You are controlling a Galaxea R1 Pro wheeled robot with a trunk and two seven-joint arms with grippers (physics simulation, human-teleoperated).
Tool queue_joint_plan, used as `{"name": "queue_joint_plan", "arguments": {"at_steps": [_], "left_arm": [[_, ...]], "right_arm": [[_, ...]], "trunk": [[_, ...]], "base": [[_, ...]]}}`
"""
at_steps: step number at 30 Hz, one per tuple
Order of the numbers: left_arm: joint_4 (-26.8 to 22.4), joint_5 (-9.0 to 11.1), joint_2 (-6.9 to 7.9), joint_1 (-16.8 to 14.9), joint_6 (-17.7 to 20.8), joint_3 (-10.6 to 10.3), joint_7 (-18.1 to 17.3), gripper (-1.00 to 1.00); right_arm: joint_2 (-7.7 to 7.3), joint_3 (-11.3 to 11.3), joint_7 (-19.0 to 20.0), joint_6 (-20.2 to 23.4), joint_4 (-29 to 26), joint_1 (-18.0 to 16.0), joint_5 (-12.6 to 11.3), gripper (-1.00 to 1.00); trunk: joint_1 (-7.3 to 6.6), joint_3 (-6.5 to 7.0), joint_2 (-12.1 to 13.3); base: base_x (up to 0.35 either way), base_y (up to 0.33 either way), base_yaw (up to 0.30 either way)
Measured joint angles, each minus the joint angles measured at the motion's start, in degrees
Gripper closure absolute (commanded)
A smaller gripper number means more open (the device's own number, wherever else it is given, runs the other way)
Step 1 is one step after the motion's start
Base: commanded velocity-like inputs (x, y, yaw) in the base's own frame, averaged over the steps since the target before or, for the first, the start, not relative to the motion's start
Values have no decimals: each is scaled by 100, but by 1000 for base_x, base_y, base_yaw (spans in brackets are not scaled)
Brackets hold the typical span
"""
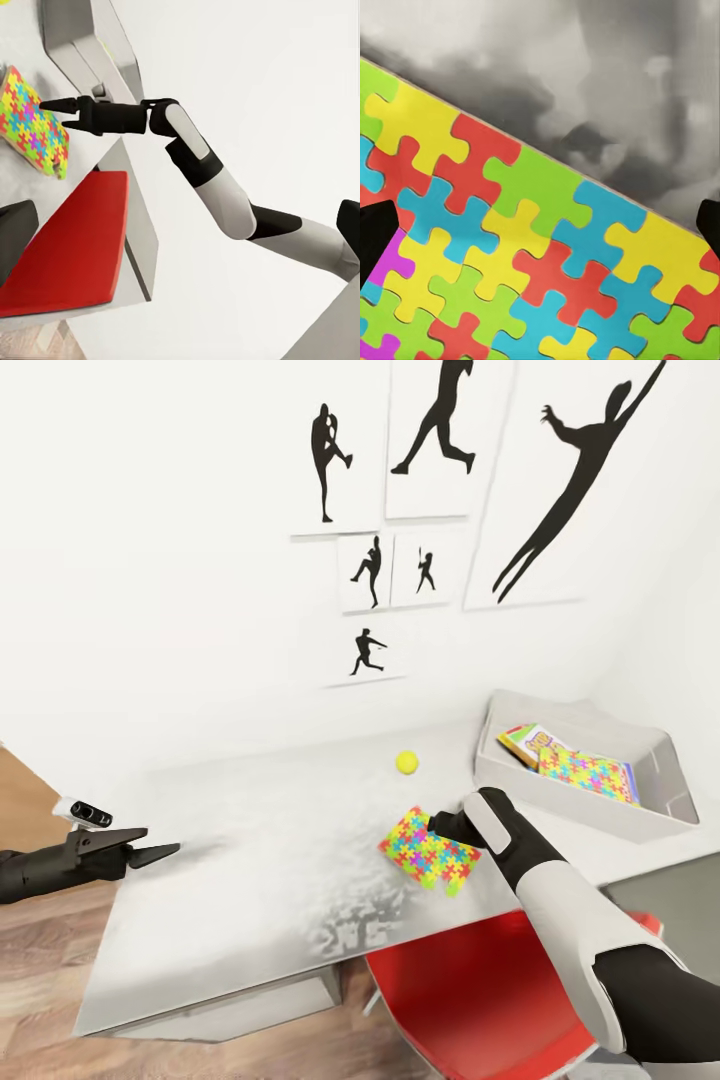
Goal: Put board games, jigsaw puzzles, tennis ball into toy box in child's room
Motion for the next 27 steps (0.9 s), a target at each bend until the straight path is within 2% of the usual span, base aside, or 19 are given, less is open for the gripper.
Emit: {"name": "queue_joint_plan", "arguments": {"at_steps": [14,27], "left_arm": [[-1,14,-6,0,-6,-3,1,-100],[-1,16,-5,1,-8,1,1,-100]], "right_arm": [[-1,3,-3,7,-4,0,21,-100],[7,12,-7,14,-6,0,41,-100]], "trunk": [[-1,0,0],[-2,0,-1]], "base": [[-153,238,0],[-15,276,0]]}}
